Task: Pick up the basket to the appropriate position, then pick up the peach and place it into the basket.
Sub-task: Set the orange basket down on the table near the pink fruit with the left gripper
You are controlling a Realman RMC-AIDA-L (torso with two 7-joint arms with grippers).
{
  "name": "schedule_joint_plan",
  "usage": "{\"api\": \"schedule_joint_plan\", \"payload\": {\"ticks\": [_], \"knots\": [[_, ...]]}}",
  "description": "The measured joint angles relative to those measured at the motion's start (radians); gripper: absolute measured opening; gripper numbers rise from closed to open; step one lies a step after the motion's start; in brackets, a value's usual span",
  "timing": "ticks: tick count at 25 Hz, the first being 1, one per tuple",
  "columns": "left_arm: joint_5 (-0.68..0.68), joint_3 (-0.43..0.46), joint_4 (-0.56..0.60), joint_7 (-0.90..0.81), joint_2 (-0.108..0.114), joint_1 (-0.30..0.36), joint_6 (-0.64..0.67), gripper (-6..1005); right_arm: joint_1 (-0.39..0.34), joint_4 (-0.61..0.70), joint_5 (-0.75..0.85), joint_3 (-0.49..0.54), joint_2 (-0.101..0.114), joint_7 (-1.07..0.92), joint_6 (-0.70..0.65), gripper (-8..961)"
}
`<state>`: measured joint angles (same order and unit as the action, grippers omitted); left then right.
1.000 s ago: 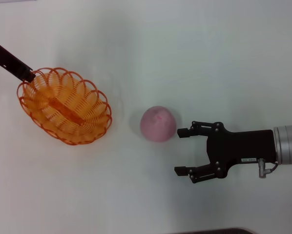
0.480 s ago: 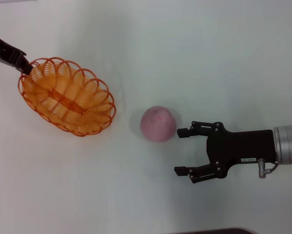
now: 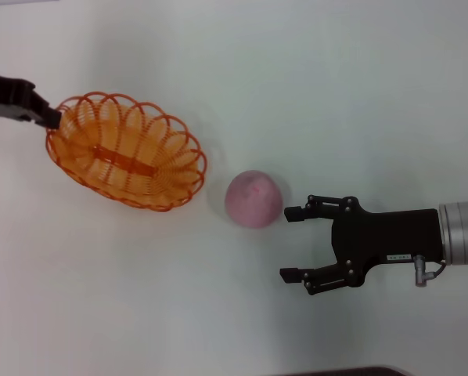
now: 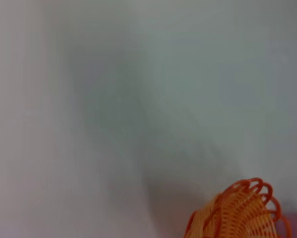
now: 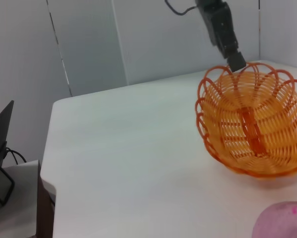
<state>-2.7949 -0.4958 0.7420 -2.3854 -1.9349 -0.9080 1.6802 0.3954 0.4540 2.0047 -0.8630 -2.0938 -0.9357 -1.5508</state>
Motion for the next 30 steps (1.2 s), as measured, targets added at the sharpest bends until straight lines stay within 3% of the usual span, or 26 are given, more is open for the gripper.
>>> {"api": "schedule_joint_plan", "payload": {"ticks": [9, 13, 30], "knots": [[0.128, 0.128, -0.017, -0.010, 0.004, 0.094, 0.066, 16, 0.002, 0.000, 0.000, -0.002, 0.000, 0.001, 0.000, 947], [0.162, 0.153, -0.020, -0.021, -0.004, 0.132, 0.061, 16, 0.003, 0.000, -0.001, -0.002, 0.000, 0.004, 0.001, 948], [0.271, 0.161, 0.024, -0.024, -0.114, 0.273, -0.006, 17, 0.005, -0.015, 0.002, -0.002, -0.001, 0.008, 0.031, 948]]}}
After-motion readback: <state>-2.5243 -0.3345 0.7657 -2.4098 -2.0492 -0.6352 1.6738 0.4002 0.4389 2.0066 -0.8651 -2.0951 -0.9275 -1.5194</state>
